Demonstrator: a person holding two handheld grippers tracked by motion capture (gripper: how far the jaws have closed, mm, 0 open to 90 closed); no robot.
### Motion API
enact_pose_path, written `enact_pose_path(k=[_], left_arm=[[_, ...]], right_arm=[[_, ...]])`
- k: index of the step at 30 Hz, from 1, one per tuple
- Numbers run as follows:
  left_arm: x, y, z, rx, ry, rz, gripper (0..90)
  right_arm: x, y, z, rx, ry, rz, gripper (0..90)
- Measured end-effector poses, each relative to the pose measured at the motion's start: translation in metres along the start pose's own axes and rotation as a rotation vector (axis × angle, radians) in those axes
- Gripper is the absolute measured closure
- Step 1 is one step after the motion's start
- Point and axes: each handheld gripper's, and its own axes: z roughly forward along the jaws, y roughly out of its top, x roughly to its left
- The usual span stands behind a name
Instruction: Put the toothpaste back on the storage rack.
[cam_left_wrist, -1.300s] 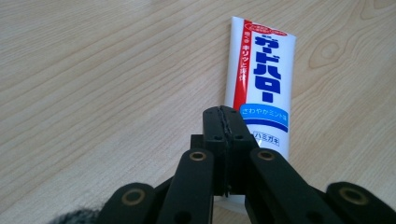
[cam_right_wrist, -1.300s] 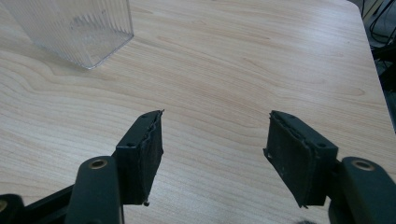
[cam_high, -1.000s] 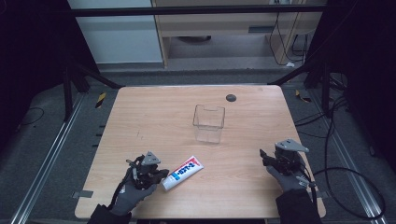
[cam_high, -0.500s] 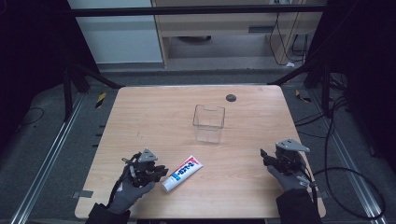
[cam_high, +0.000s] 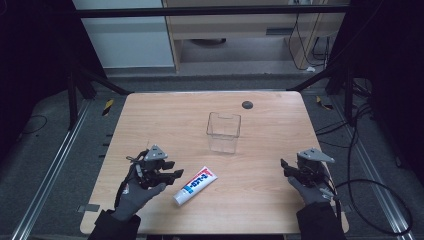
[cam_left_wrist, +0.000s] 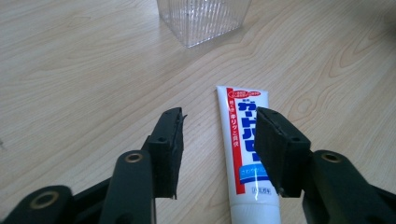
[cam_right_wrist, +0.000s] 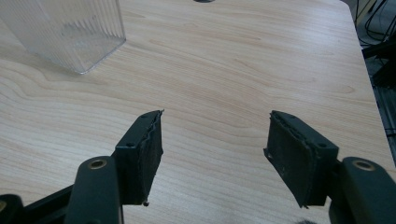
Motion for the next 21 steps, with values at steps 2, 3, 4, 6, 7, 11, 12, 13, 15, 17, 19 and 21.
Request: enact_pose_path(k=[2,3,4,6,7,11,12,13,15,17,19,21], left_arm=[[-0.001,0.004,0.001,0.002,-0.004,0.005,48.8],[-0.003,0.006,0.002,0.005,-0.011,0.012,48.2],[-0.004,0.008,0.003,0.008,-0.014,0.015,47.6],[-0.005,0.012,0.005,0.019,-0.019,0.025,46.2],[-0.005,0.015,0.007,0.023,-0.023,0.028,45.5],[-0.008,0.023,0.011,0.041,-0.028,0.043,42.8],[-0.009,0.025,0.012,0.043,-0.027,0.049,42.1],[-0.009,0.025,0.012,0.043,-0.027,0.049,41.8],[-0.011,0.029,0.015,0.06,-0.035,0.06,40.3],[-0.013,0.031,0.017,0.068,-0.039,0.063,39.2],[-0.014,0.033,0.02,0.081,-0.047,0.068,38.6],[-0.016,0.035,0.023,0.097,-0.048,0.075,37.9]], right_arm=[[-0.001,0.0,0.0,0.001,-0.001,0.002,35.7],[-0.001,0.0,0.001,0.0,-0.004,-0.001,35.7],[-0.001,0.0,0.001,0.002,-0.002,0.004,35.7],[-0.001,0.0,0.001,0.002,-0.002,0.002,35.6],[-0.001,0.0,0.001,0.003,-0.001,0.006,35.6],[-0.002,0.0,0.0,0.003,-0.002,0.011,35.5],[-0.002,0.001,0.0,0.004,-0.003,0.012,35.4],[-0.002,0.001,0.001,0.004,-0.006,0.006,35.4],[-0.002,0.001,0.001,0.006,-0.007,0.008,35.3],[-0.002,0.001,0.001,0.006,-0.007,0.007,35.3],[-0.003,0.001,0.0,0.008,-0.008,0.007,35.3],[-0.003,0.001,0.0,0.006,-0.008,0.013,35.3]])
